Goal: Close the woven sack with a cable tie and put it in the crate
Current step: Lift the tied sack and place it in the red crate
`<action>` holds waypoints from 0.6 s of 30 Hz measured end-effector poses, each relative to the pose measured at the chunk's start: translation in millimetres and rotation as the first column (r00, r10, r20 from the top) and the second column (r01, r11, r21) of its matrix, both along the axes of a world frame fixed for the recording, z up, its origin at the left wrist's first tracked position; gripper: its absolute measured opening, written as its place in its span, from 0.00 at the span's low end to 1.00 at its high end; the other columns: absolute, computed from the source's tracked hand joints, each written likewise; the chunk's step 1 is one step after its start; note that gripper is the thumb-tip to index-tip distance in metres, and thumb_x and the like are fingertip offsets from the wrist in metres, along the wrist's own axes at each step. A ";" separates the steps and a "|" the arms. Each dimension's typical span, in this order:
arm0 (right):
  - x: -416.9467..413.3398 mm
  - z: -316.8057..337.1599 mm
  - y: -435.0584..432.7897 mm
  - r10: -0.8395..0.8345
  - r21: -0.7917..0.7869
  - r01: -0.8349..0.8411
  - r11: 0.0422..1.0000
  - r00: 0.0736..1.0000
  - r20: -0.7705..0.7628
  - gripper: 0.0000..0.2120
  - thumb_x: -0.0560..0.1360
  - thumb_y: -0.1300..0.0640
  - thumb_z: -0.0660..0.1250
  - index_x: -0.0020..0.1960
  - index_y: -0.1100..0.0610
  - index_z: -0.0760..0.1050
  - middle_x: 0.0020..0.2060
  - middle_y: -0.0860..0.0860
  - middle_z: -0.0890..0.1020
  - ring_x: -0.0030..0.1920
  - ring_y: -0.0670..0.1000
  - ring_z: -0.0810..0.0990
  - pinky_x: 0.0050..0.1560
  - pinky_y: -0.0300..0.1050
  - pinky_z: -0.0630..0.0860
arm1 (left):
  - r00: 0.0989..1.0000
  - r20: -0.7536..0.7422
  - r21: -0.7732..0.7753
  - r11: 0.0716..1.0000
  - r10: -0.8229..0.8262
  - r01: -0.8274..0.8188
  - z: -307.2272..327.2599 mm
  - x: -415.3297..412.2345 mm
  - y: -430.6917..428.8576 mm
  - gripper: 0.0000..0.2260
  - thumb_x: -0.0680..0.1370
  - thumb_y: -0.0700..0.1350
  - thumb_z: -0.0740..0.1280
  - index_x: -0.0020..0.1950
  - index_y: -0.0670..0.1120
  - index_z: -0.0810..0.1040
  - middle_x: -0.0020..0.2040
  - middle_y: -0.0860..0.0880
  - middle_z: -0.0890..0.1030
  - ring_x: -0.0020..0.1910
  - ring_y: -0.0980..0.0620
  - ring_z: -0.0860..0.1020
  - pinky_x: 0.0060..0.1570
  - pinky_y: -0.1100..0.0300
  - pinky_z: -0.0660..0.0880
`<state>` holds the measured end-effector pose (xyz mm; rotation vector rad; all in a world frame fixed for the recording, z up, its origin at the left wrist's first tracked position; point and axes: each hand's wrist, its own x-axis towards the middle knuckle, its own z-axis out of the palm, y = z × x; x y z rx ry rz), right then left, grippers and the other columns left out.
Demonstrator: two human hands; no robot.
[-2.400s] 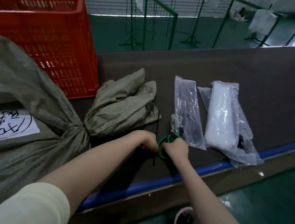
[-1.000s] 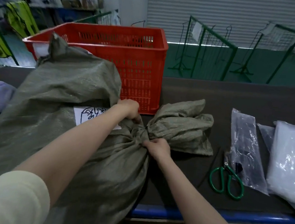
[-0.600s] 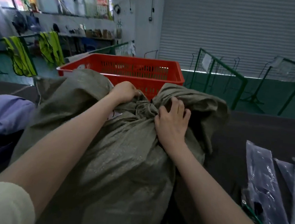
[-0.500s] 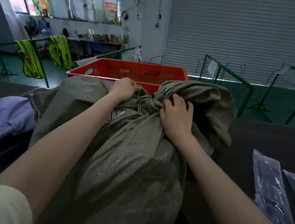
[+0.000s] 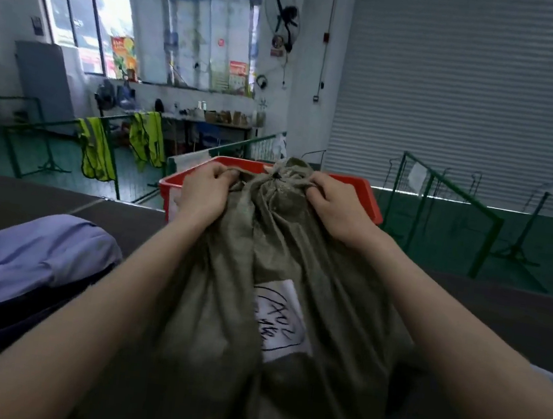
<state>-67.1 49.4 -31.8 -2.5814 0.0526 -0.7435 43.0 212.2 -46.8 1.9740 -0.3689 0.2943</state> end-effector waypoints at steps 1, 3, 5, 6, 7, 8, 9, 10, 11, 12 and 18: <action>2.3 -4.8 -2.1 -0.014 0.006 0.014 1.000 0.999 -0.037 0.11 0.78 0.61 0.57 0.54 0.64 0.76 0.52 0.59 0.81 0.53 0.58 0.77 0.51 0.49 0.69 | 0.999 -0.018 0.008 0.999 -0.031 0.031 -7.5 -0.3 -0.3 0.11 0.78 0.51 0.60 0.48 0.48 0.79 0.52 0.46 0.82 0.54 0.44 0.77 0.61 0.47 0.70; 4.6 -18.4 -5.3 -0.083 -0.093 0.069 0.993 0.986 -0.145 0.10 0.75 0.60 0.60 0.54 0.62 0.75 0.52 0.58 0.80 0.54 0.59 0.77 0.53 0.49 0.69 | 0.993 -0.065 0.071 0.992 -0.098 0.102 -23.7 -1.1 -2.4 0.11 0.79 0.48 0.61 0.50 0.43 0.80 0.48 0.47 0.79 0.51 0.48 0.75 0.53 0.55 0.70; 1.8 -31.3 -5.8 -0.197 -0.223 0.156 0.962 0.965 -0.175 0.13 0.73 0.55 0.62 0.56 0.57 0.73 0.54 0.55 0.78 0.58 0.57 0.74 0.59 0.51 0.67 | 0.987 -0.088 0.102 0.984 -0.138 0.147 -35.5 1.3 -5.0 0.09 0.79 0.46 0.61 0.47 0.44 0.79 0.45 0.46 0.78 0.48 0.50 0.74 0.47 0.59 0.66; -4.0 -36.1 -4.5 -0.222 -0.213 0.193 0.958 0.968 -0.120 0.15 0.72 0.52 0.63 0.56 0.55 0.73 0.55 0.53 0.77 0.59 0.55 0.73 0.62 0.52 0.65 | 0.984 -0.100 0.098 0.983 -0.144 0.154 -37.6 2.3 -5.5 0.08 0.79 0.45 0.61 0.47 0.45 0.79 0.45 0.46 0.78 0.48 0.50 0.74 0.47 0.60 0.65; -13.0 -40.3 -0.8 -0.217 -0.163 0.209 0.964 0.976 -0.031 0.16 0.70 0.49 0.64 0.56 0.54 0.73 0.55 0.51 0.76 0.60 0.53 0.71 0.64 0.52 0.63 | 0.983 -0.117 0.087 0.984 -0.143 0.153 -38.3 3.4 -5.5 0.08 0.79 0.45 0.61 0.48 0.45 0.79 0.46 0.46 0.79 0.48 0.50 0.74 0.48 0.60 0.65; -22.0 -44.4 1.6 -0.187 -0.100 0.197 0.975 0.978 0.097 0.18 0.68 0.47 0.64 0.56 0.53 0.73 0.54 0.50 0.75 0.59 0.51 0.71 0.65 0.53 0.63 | 0.981 -0.132 0.079 0.986 -0.139 0.150 -37.7 4.8 -5.4 0.09 0.79 0.45 0.61 0.49 0.44 0.80 0.47 0.45 0.80 0.49 0.48 0.75 0.48 0.60 0.65; -29.3 -48.7 2.2 -0.159 -0.066 0.175 0.982 0.967 0.198 0.21 0.67 0.44 0.64 0.56 0.52 0.74 0.54 0.49 0.73 0.59 0.50 0.70 0.66 0.55 0.63 | 0.981 -0.142 0.078 0.987 -0.130 0.142 -36.6 5.8 -6.2 0.11 0.79 0.45 0.61 0.50 0.43 0.80 0.49 0.43 0.81 0.52 0.45 0.77 0.48 0.60 0.65; -34.6 -52.8 -0.2 -0.146 -0.066 0.163 0.984 0.967 0.209 0.24 0.65 0.42 0.63 0.59 0.50 0.73 0.55 0.49 0.72 0.61 0.49 0.68 0.68 0.57 0.61 | 0.982 -0.146 0.083 0.988 -0.117 0.130 -35.7 6.0 -7.0 0.11 0.79 0.46 0.60 0.50 0.42 0.80 0.50 0.42 0.81 0.55 0.44 0.77 0.48 0.60 0.65; -38.5 -56.2 -4.4 -0.147 -0.085 0.159 0.984 0.981 0.128 0.29 0.65 0.39 0.64 0.64 0.47 0.69 0.60 0.50 0.70 0.65 0.50 0.65 0.71 0.60 0.58 | 0.984 -0.145 0.095 0.989 -0.101 0.116 -34.6 5.5 -8.1 0.12 0.79 0.46 0.60 0.52 0.41 0.80 0.53 0.41 0.81 0.56 0.43 0.76 0.48 0.60 0.64; -40.3 -61.2 -10.5 -0.170 -0.108 0.167 0.980 0.985 -0.020 0.34 0.66 0.37 0.65 0.69 0.43 0.63 0.67 0.52 0.65 0.70 0.52 0.61 0.73 0.63 0.53 | 0.986 -0.144 0.121 0.987 -0.085 0.103 -32.0 3.6 -9.1 0.13 0.79 0.47 0.60 0.54 0.41 0.78 0.56 0.41 0.81 0.57 0.43 0.76 0.48 0.59 0.65; -31.7 -83.1 -24.9 -0.323 -0.200 0.277 0.940 0.911 -0.254 0.32 0.75 0.39 0.58 0.75 0.41 0.49 0.70 0.54 0.69 0.70 0.57 0.65 0.67 0.58 0.63 | 1.000 0.017 0.611 0.792 0.004 -0.014 -18.3 -40.2 33.7 0.41 0.69 0.72 0.54 0.73 0.47 0.57 0.70 0.43 0.70 0.65 0.41 0.72 0.61 0.45 0.72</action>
